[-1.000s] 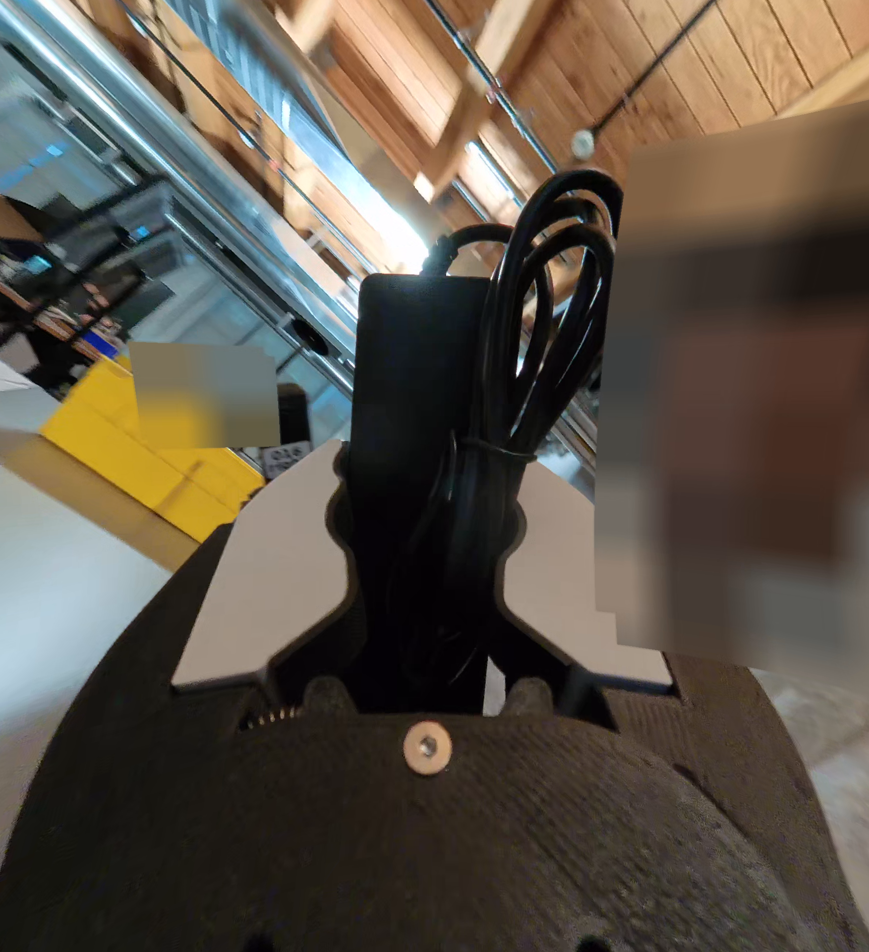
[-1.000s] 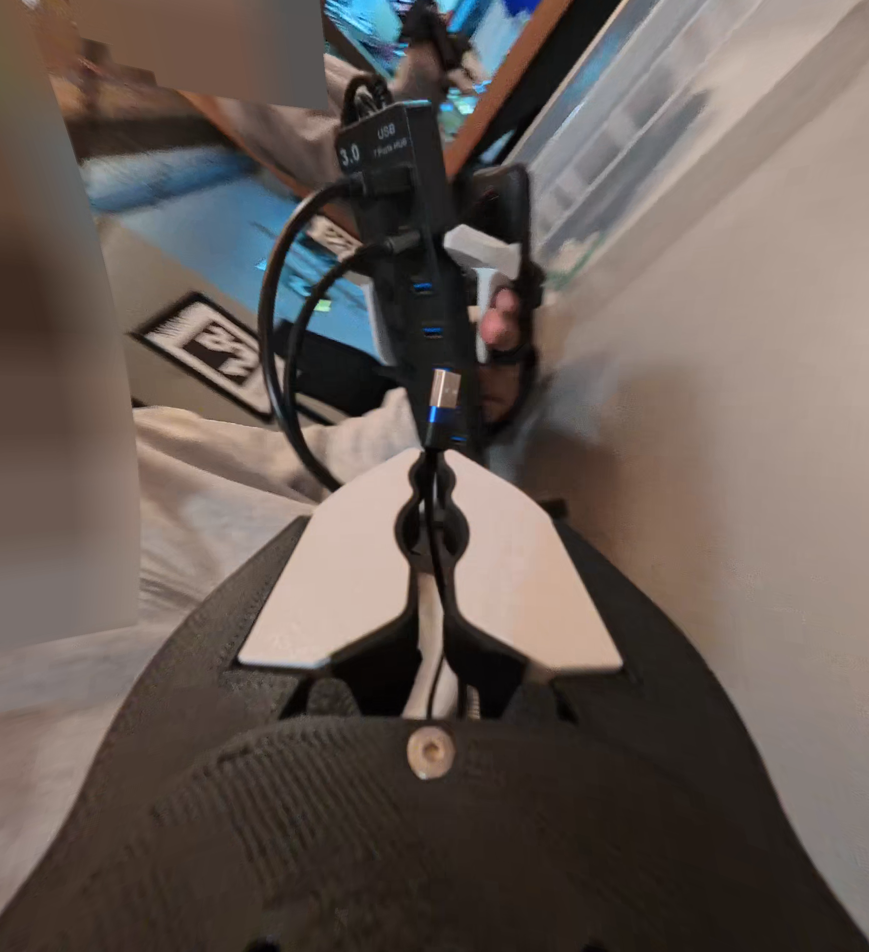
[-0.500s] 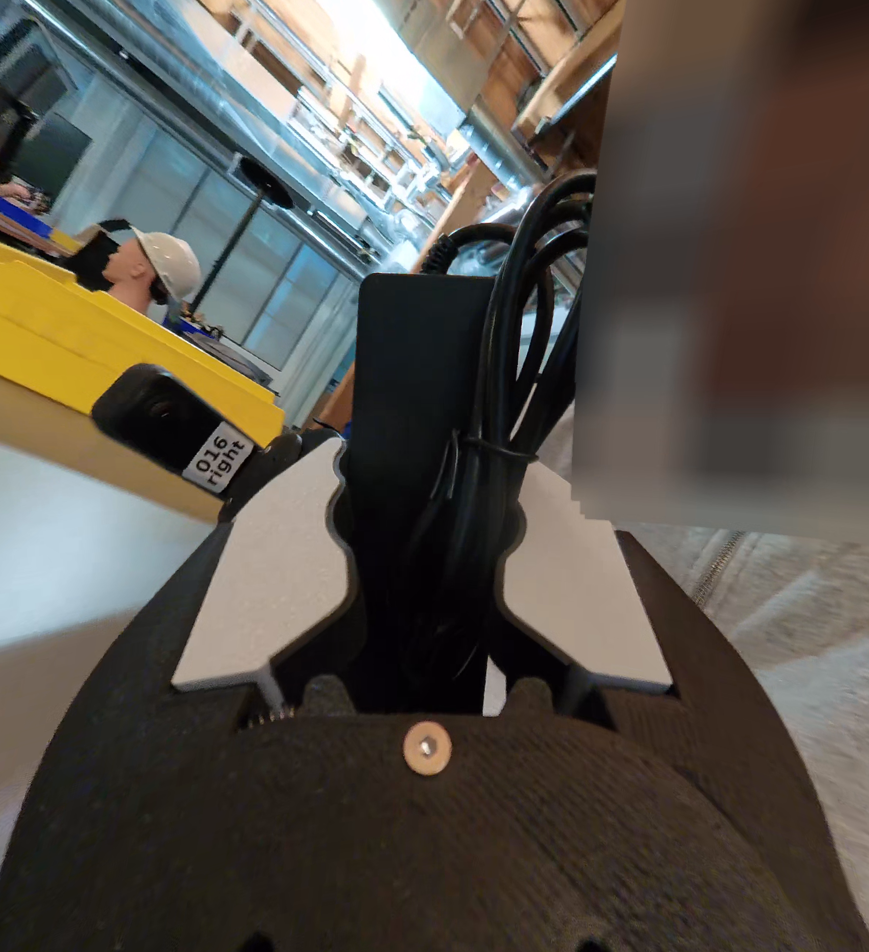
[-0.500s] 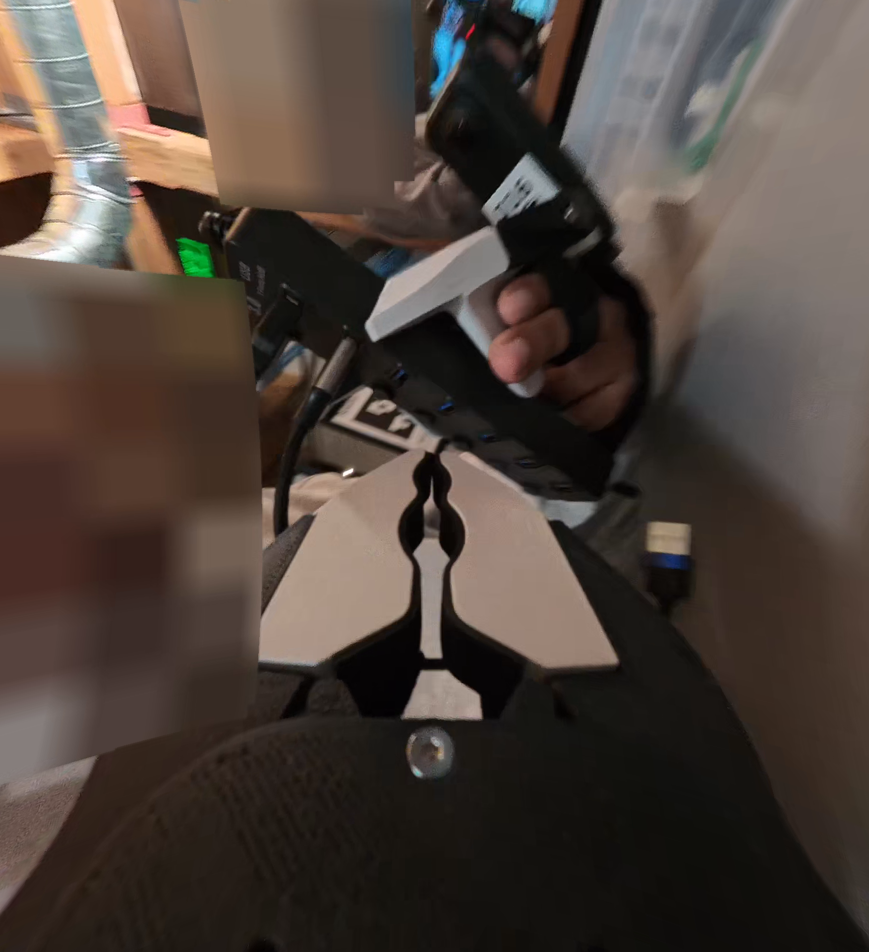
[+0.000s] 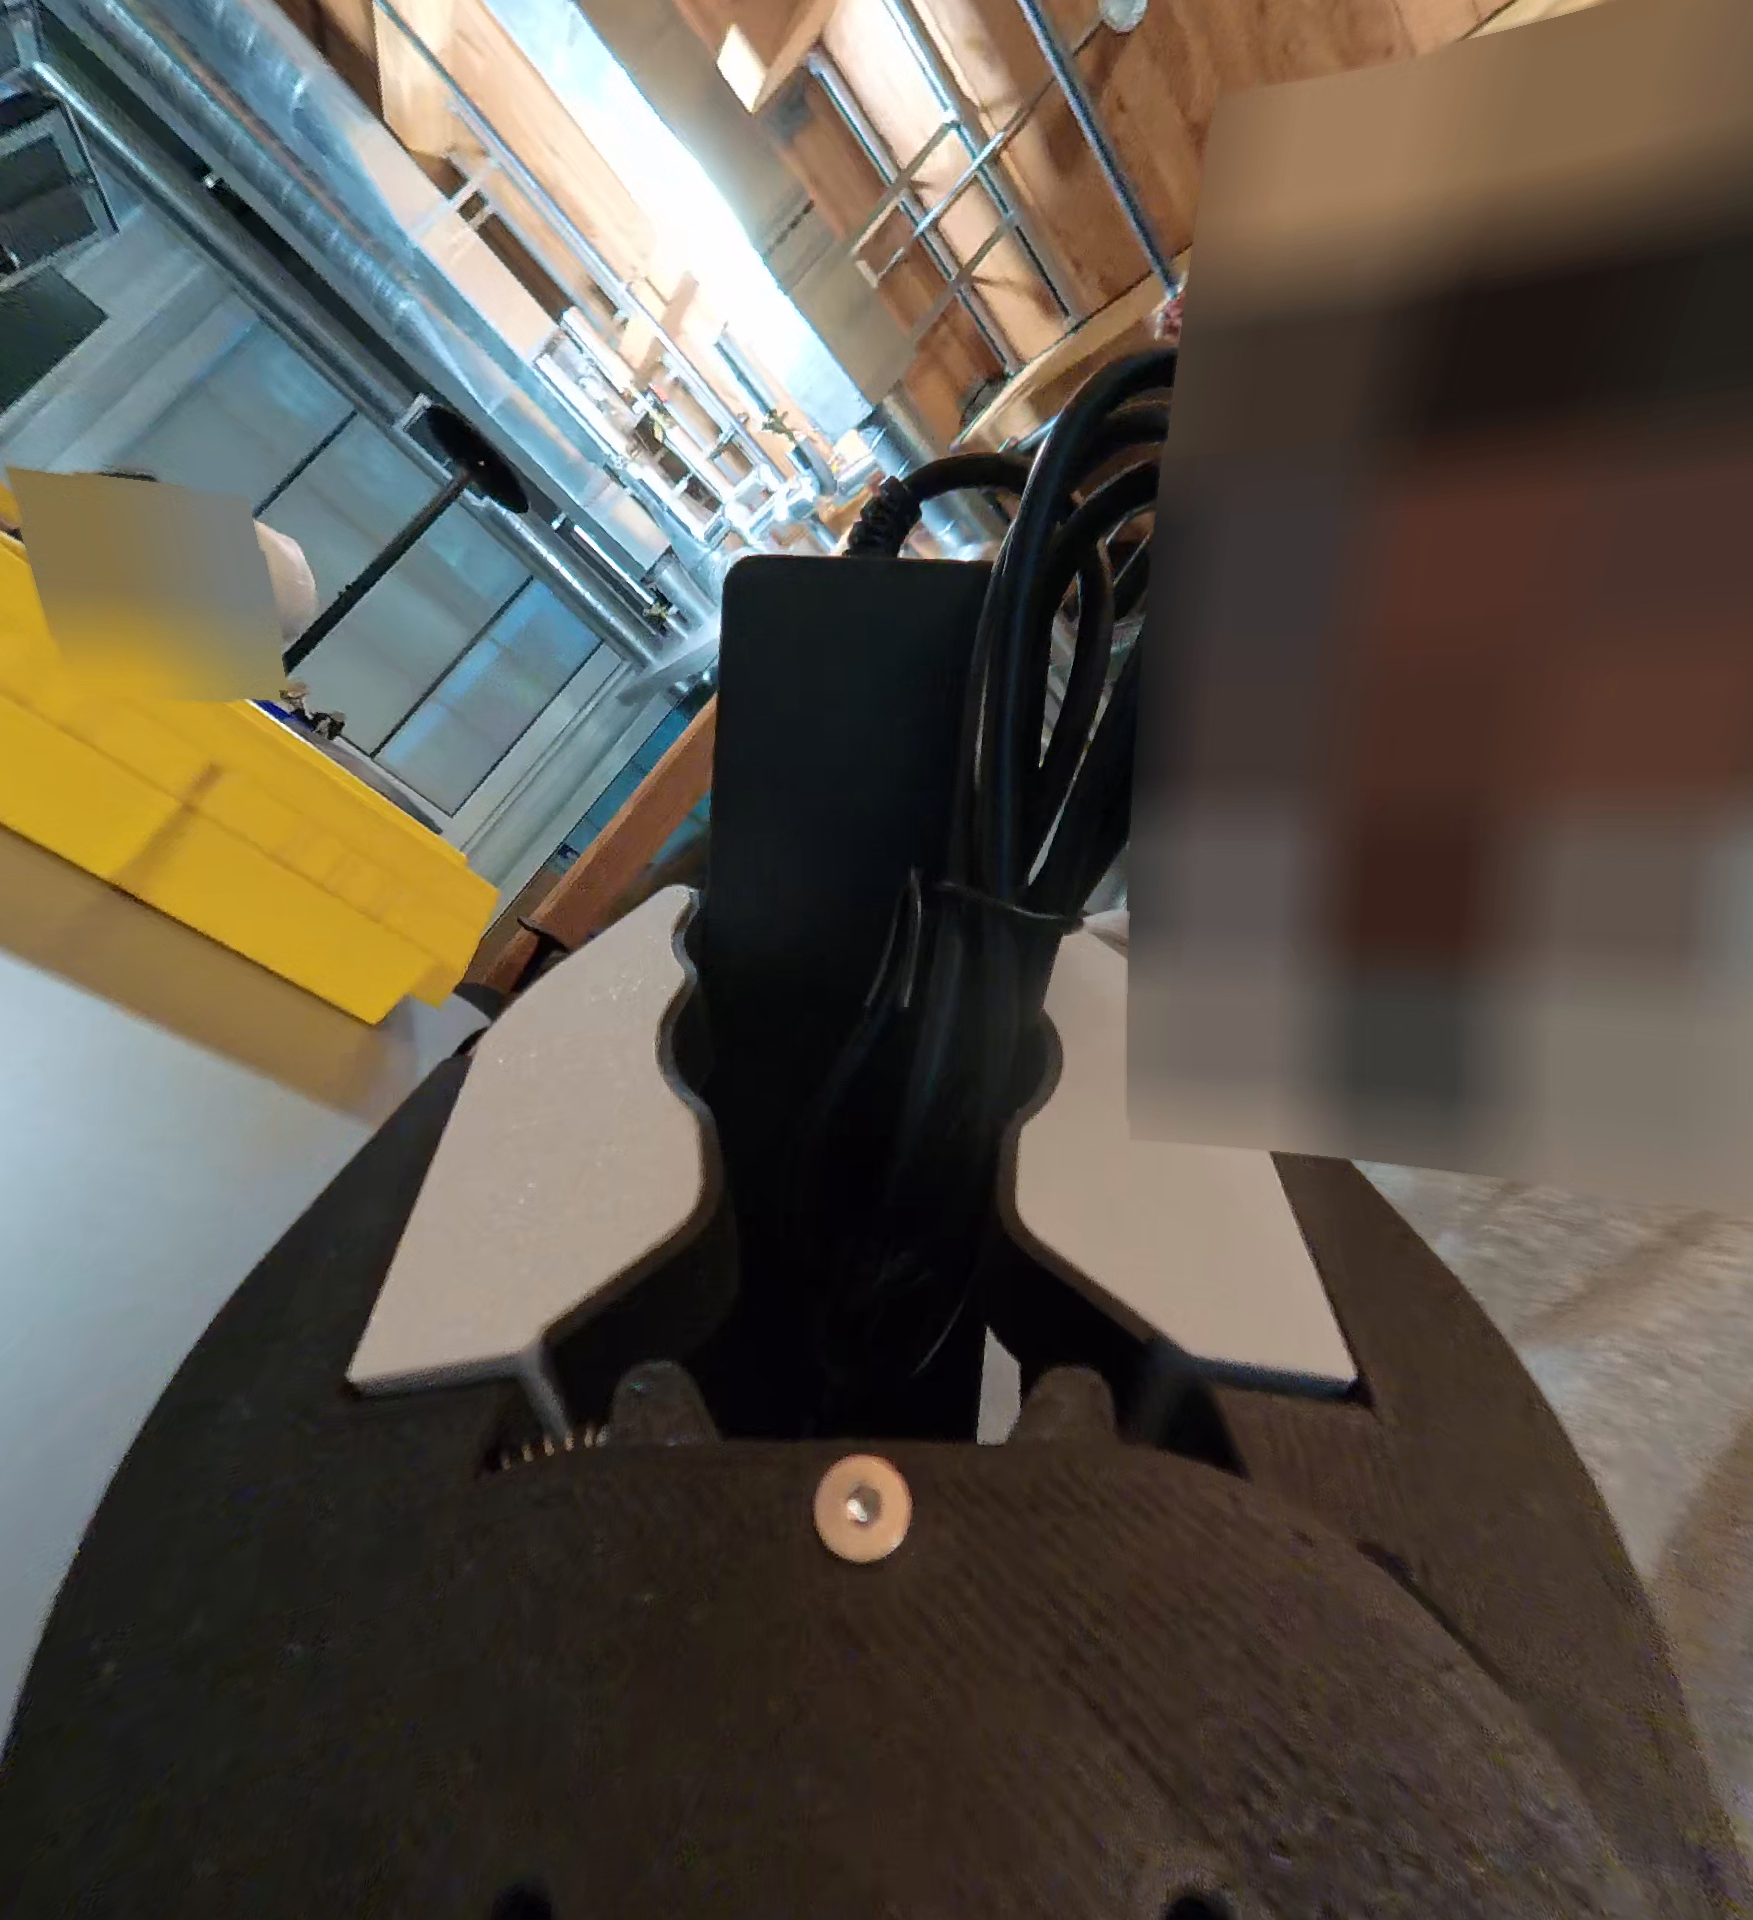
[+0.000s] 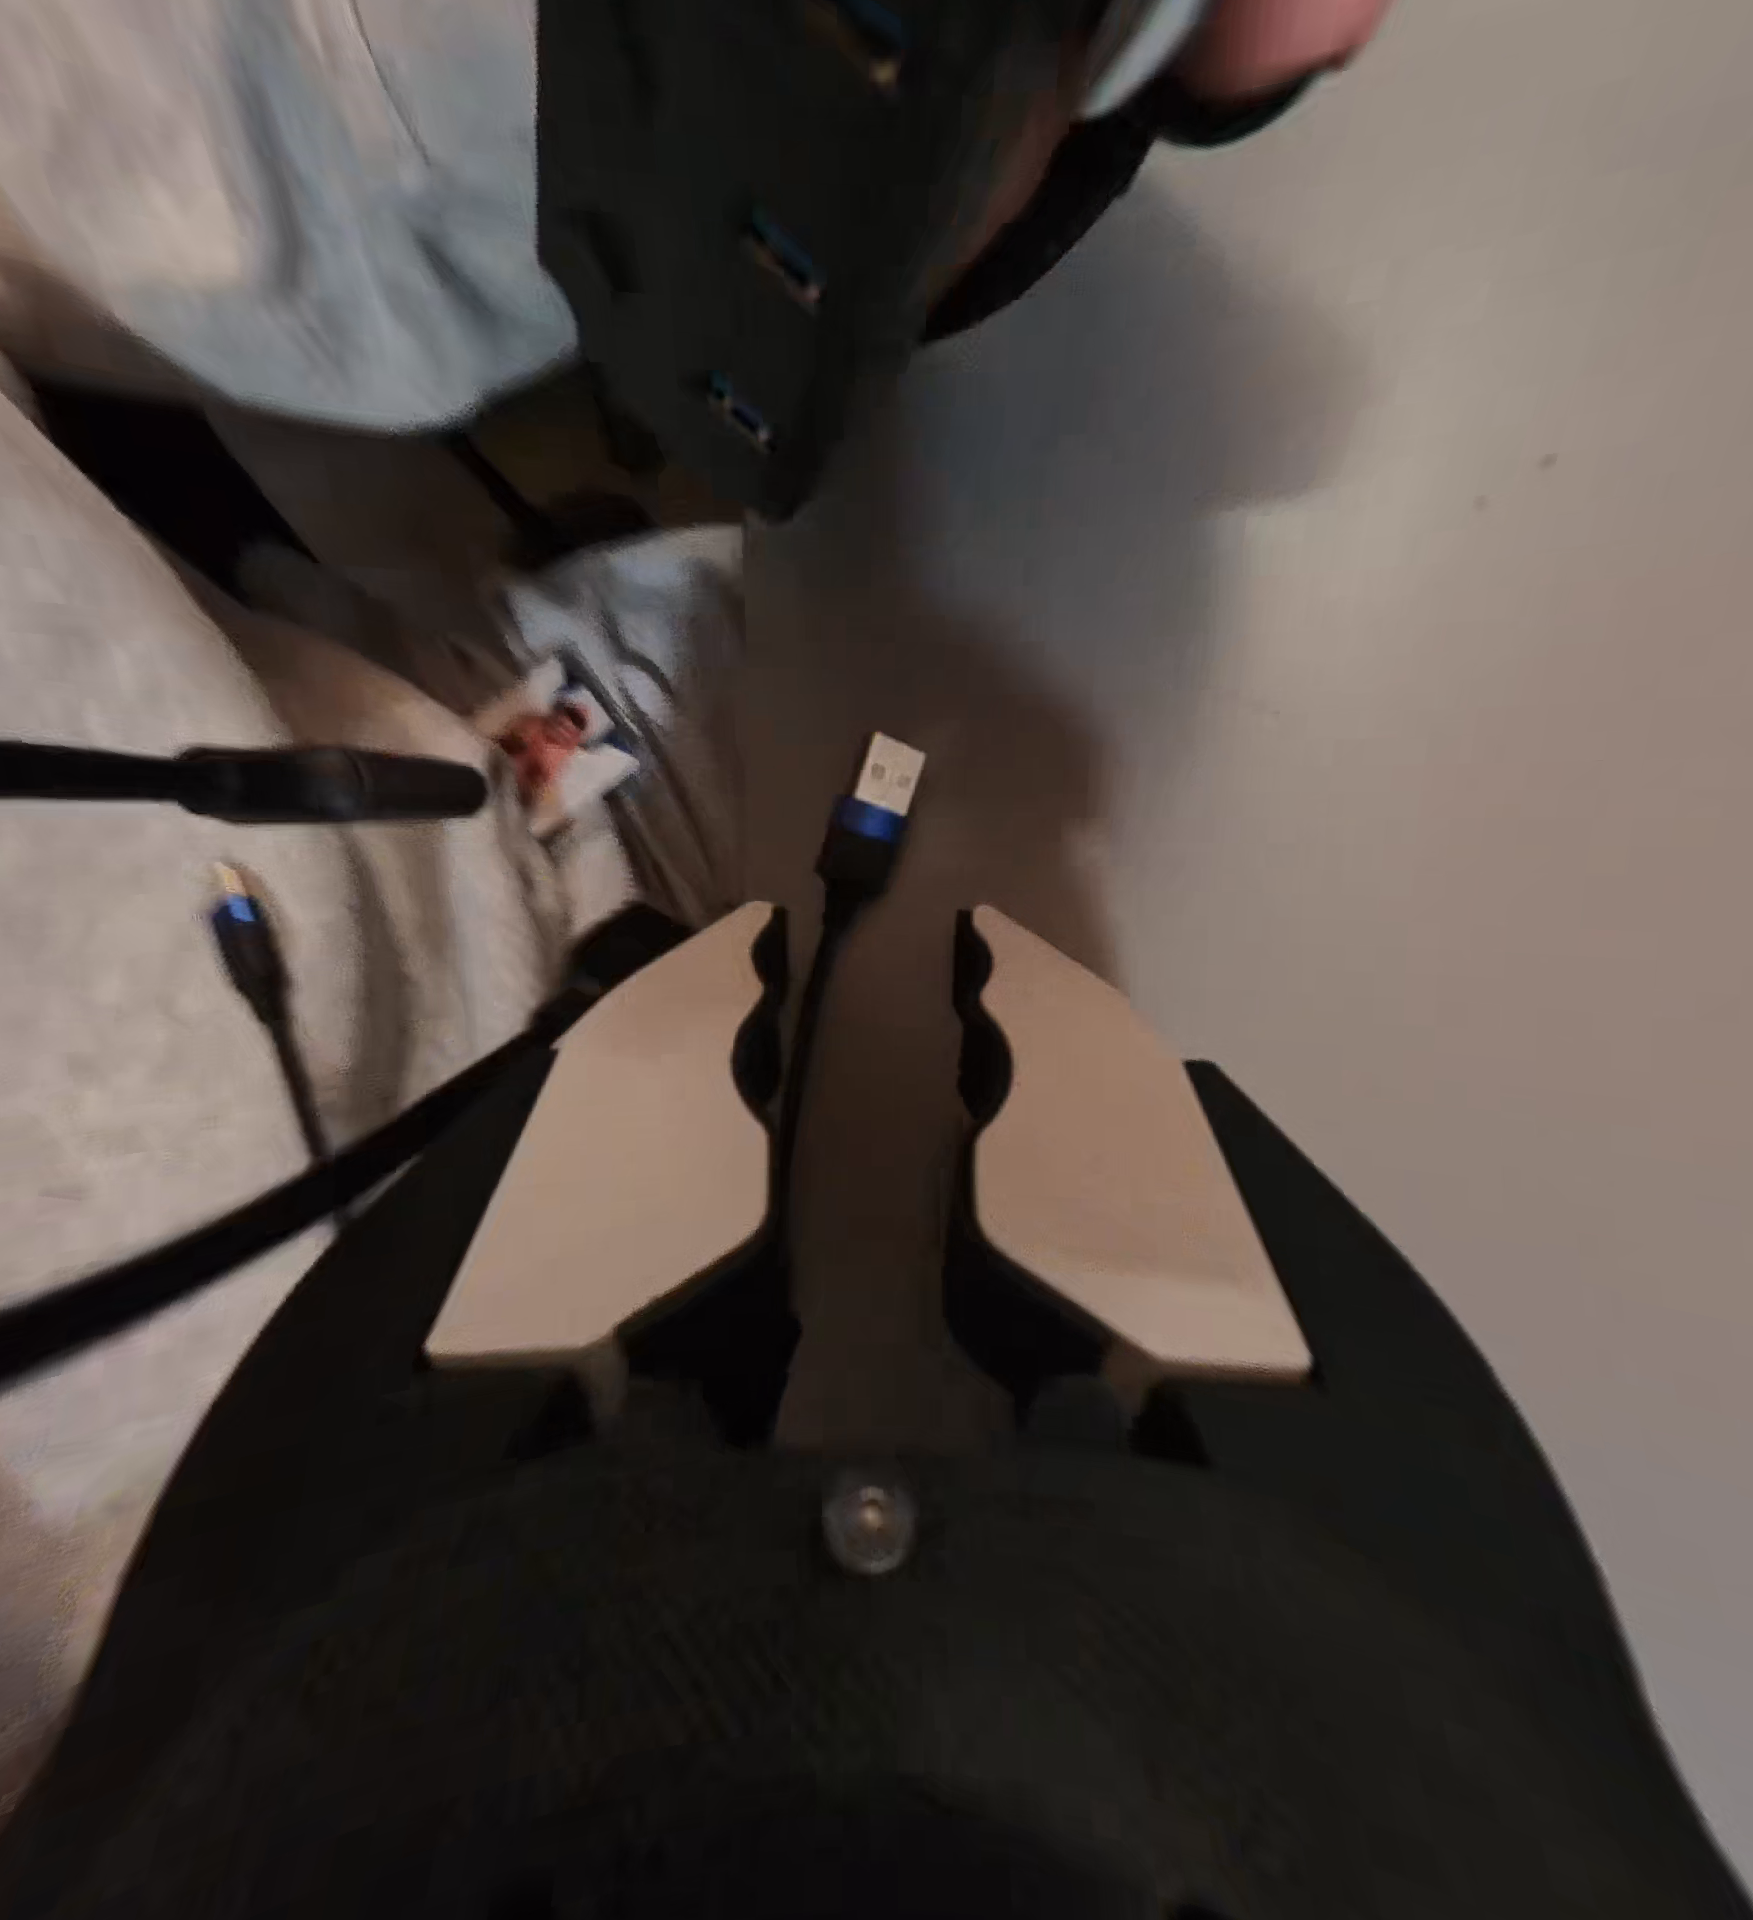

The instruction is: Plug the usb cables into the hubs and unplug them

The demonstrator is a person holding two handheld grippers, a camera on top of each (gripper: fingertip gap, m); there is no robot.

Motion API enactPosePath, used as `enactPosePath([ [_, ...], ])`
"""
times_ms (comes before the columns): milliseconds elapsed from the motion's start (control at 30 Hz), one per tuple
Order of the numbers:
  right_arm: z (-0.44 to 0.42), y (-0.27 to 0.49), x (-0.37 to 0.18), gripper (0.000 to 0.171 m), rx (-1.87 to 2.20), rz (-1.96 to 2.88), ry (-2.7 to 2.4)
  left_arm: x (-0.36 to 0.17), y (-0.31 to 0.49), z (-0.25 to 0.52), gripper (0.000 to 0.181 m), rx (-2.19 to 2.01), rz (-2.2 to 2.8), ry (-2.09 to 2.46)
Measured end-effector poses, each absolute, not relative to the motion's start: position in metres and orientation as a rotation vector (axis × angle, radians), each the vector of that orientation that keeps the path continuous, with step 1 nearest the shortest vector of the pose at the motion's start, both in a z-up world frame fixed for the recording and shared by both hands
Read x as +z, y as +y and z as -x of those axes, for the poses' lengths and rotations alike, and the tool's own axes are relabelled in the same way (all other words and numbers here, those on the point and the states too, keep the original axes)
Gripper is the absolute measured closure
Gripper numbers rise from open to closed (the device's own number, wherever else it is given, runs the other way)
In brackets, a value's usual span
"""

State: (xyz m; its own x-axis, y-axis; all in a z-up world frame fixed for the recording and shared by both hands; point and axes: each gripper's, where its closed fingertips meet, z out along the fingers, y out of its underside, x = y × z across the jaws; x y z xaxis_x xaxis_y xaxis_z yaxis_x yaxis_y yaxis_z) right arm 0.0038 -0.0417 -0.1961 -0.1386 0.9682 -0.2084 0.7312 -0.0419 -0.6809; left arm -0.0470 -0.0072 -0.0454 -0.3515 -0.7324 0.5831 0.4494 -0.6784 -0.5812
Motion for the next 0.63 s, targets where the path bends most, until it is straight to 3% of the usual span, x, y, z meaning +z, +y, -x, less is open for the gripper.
enactPosePath([
  [33, -0.003, -0.042, -0.199, 0.138, 0.897, 1.763, -1.934, -0.046, -0.009, 0.045, 0.125, -2.072, 1.124, 0.431],
  [167, 0.002, -0.053, -0.2, 0.133, 0.842, 1.699, -1.974, -0.044, -0.017, 0.041, 0.125, -2.143, 1.102, 0.469],
  [333, 0.004, -0.036, -0.202, 0.159, 0.669, 1.683, -1.93, -0.043, -0.018, 0.041, 0.125, -2.157, 1.099, 0.475],
  [633, 0.005, -0.016, -0.194, 0.164, 0.702, 1.755, -1.786, -0.042, -0.013, 0.046, 0.125, -2.138, 1.086, 0.432],
])
